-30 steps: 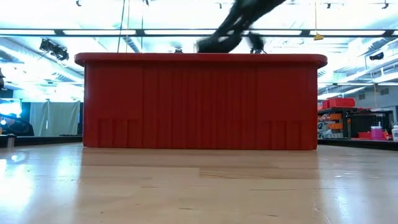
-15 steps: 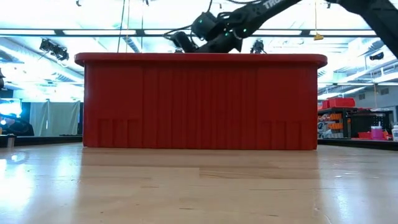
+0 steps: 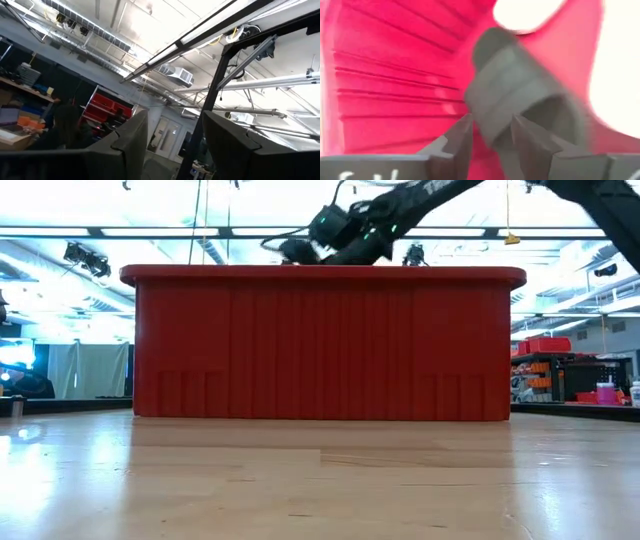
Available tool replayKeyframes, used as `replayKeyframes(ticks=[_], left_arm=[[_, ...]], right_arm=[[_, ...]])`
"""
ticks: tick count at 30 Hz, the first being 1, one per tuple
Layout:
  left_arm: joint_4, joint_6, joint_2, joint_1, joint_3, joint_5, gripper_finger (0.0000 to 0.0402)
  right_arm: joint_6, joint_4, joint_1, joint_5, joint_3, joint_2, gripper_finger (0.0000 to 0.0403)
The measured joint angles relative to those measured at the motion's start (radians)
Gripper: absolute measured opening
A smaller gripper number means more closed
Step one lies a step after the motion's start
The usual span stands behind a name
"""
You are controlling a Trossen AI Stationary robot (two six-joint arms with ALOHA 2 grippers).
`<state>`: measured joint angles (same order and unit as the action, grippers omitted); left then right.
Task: Pick and place slides into bin
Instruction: Put the black slide into the red bin, then return to Home Position
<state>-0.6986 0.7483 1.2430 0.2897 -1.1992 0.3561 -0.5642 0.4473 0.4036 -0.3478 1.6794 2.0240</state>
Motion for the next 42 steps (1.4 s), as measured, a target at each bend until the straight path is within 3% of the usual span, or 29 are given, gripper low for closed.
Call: replayKeyframes(ticks=[4, 11, 15, 21, 25, 28, 34, 37, 42], left_arm=[[0.005, 0.054, -0.008, 0.000, 0.000, 0.001, 0.0199], [0.003, 0.135, -0.039, -0.001, 0.000, 0.007, 0.0187], [0.030, 0.175, -0.085, -0.002, 0.000, 0.077, 0.0173], [0.179, 0.020, -0.189, -0.021, 0.000, 0.146, 0.0152], [0.370, -0.176, -0.312, -0.020, 0.000, 0.141, 0.0134], [0.636, -0.311, -0.428, -0.022, 0.000, 0.051, 0.0118], [1.163, -0.469, -0.617, -0.042, 0.000, -0.301, 0.0086], [1.241, -0.491, -0.675, -0.047, 0.018, -0.359, 0.0076], [1.187, -0.542, -0.762, -0.047, 0.140, -0.364, 0.0067]], right_arm=[[0.094, 0.230, 0.015, 0.125, 0.001, -0.098, 0.0145], [0.167, 0.584, 0.028, 0.134, 0.000, -0.355, 0.0145], [0.181, 0.709, -0.005, 0.189, 0.000, -0.564, 0.0145], [0.237, 0.720, -0.156, 0.416, 0.000, -0.902, 0.0145], [0.247, 0.734, -0.271, 0.460, 0.000, -1.098, 0.0145], [0.210, 0.753, -0.322, 0.465, 0.001, -1.227, 0.0145], [0.224, 0.868, -0.334, 0.557, -0.037, -1.424, 0.0145], [0.223, 0.866, -0.334, 0.563, -0.118, -1.510, 0.0145], [0.190, 0.791, -0.333, 0.646, -0.358, -1.649, 0.0145]])
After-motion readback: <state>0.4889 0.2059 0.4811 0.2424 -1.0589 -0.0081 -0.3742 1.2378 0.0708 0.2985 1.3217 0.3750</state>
